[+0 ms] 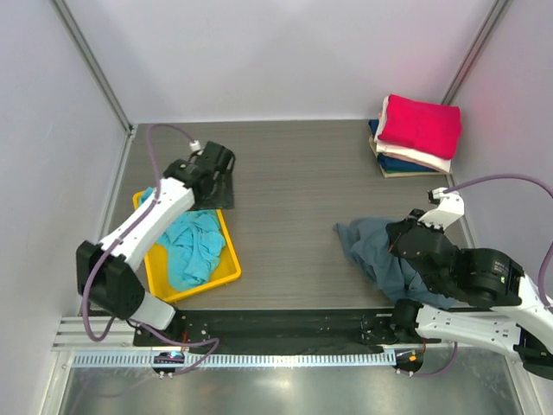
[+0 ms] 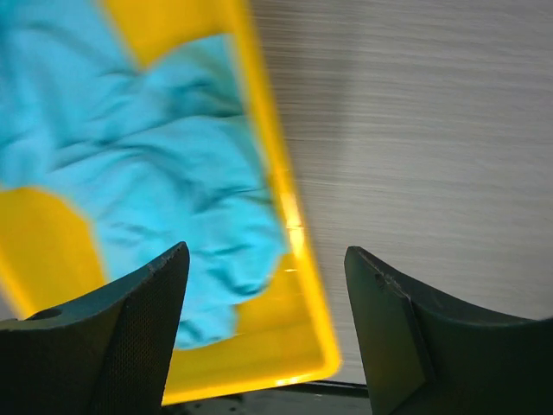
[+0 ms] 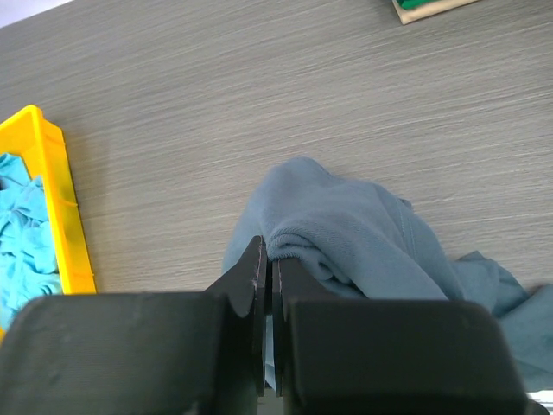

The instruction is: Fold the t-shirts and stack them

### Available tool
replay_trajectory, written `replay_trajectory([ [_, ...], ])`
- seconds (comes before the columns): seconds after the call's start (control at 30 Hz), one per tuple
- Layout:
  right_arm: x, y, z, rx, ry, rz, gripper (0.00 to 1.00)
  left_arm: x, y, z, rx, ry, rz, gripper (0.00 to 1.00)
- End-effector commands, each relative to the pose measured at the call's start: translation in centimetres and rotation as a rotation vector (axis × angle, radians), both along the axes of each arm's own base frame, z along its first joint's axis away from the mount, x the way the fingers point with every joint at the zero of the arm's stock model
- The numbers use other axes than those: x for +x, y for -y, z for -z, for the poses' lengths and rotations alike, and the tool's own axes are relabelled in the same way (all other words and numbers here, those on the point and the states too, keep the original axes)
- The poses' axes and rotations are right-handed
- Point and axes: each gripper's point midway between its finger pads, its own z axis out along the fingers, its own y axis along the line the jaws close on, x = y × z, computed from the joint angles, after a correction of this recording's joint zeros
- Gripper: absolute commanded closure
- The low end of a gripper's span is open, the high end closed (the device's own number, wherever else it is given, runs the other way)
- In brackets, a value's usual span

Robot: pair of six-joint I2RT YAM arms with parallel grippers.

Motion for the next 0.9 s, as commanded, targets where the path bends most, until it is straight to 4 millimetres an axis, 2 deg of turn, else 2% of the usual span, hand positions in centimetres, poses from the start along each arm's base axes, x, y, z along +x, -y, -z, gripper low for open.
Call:
replay_trajectory([
  [0.0, 0.7, -0.7, -1.0, 0.022, 0.029, 0.019, 0.99, 2.0, 10.5, 1.0, -0.294, 0.014, 0.226, 0.27],
  [0.03, 0.7, -0.7, -1.0, 0.021, 0.028, 0.021, 0.99, 2.6, 11.9, 2.1, -0.299, -0.010, 0.255, 0.27],
  [0.13, 0.6, -0.8, -0.8, 0.026, 0.022, 0.017, 0.99, 2.8, 13.9, 5.0, -0.317, -0.098, 0.306, 0.28],
  [0.17, 0.6, -0.7, -0.8, 0.031, 0.025, 0.017, 0.99, 2.7, 13.9, 7.7, -0.285, -0.177, 0.293, 0.28],
  [0.23, 0.5, -0.8, -0.6, 0.033, 0.019, 0.016, 0.99, 2.3, 13.0, 10.2, -0.219, -0.251, 0.260, 0.31],
  [0.27, 0.5, -0.8, -0.5, 0.034, 0.017, 0.012, 0.99, 1.9, 11.0, 12.0, -0.118, -0.297, 0.219, 0.32],
  [0.37, 0.4, -0.9, -0.2, 0.037, 0.009, 0.005, 0.99, 1.3, 7.7, 13.7, -0.063, -0.341, 0.148, 0.31],
  [0.4, 0.3, -0.8, -0.2, 0.038, 0.011, 0.004, 0.99, 0.7, 5.5, 13.8, -0.070, -0.358, 0.107, 0.31],
  [0.43, 0.3, -0.8, -0.1, 0.038, 0.009, 0.004, 0.99, 0.1, 4.3, 13.9, -0.077, -0.370, 0.087, 0.31],
  [0.47, 0.3, -0.8, -0.1, 0.038, 0.009, 0.003, 0.99, -0.3, 2.8, 13.5, -0.072, -0.370, 0.061, 0.31],
  [0.5, 0.3, -0.8, -0.1, 0.038, 0.009, 0.003, 0.99, -1.4, 0.6, 13.0, -0.083, -0.373, 0.014, 0.31],
  [0.57, 0.3, -0.7, -0.2, 0.039, 0.014, 0.008, 0.99, -2.8, -1.5, 12.0, -0.107, -0.392, -0.020, 0.31],
  [0.6, 0.4, -0.7, -0.3, 0.040, 0.018, 0.013, 0.99, -3.8, -3.2, 12.1, -0.118, -0.406, -0.069, 0.31],
  [0.63, 0.5, -0.8, -0.3, 0.034, 0.018, 0.013, 0.99, -3.8, -3.8, 10.5, -0.138, -0.349, -0.083, 0.31],
  [0.73, 0.8, -1.2, -0.6, 0.019, 0.023, 0.012, 0.99, -4.4, -4.8, 8.8, -0.173, -0.289, -0.091, 0.29],
  [0.87, 1.0, -2.7, -0.4, 0.014, 0.006, -0.031, 0.99, -4.9, -6.5, 7.3, -0.099, -0.267, -0.090, 0.30],
])
